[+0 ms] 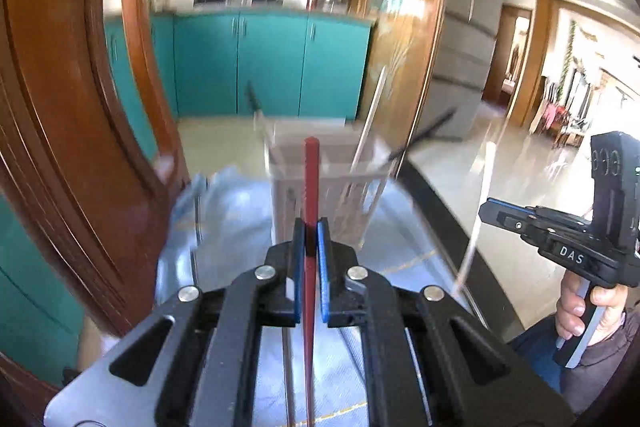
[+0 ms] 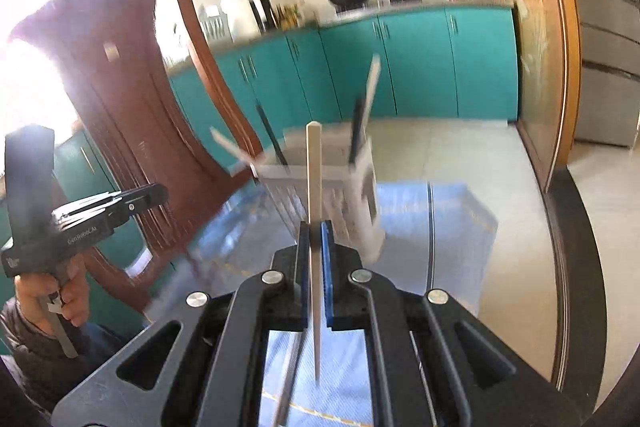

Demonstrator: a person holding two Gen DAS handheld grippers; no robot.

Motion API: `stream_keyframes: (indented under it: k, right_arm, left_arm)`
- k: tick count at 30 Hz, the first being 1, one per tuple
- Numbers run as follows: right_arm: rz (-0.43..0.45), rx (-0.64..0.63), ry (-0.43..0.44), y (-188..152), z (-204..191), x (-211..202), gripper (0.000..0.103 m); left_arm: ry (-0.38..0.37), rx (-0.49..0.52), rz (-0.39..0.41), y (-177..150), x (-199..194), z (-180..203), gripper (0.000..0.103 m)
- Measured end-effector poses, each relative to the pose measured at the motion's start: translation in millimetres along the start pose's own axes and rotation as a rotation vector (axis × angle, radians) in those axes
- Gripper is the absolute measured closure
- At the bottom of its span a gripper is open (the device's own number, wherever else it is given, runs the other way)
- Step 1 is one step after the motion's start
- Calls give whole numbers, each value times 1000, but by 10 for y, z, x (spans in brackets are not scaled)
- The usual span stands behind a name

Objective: Organize utensils
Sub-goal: 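Lift both held chopsticks and lower them into the white holder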

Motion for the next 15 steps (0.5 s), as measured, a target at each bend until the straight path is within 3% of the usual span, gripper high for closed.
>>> stream_keyframes:
  k: [4,9,15]
  right_arm:
    - [105,11,53,559,-227,-155,97]
    - [248,52,46,1190,-375,-96,97]
    - [379,78,-41,1451,-284,134,97]
  left_arm:
    - [4,8,115,574,-288,-56,96]
    - [45,-36,240,1287,-391,-270,96]
    - [98,-128,325,1530,-146,-571,96]
Point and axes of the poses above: each gripper's, at about its wrist camera, not at the fingertips, and x roughly the way its jaws point, z to its right, y to its top, the point moved 9 cm from there along x, roughly the way its jaws point, and after that the axes turned 11 degrees about x, right-handed, at the moved point
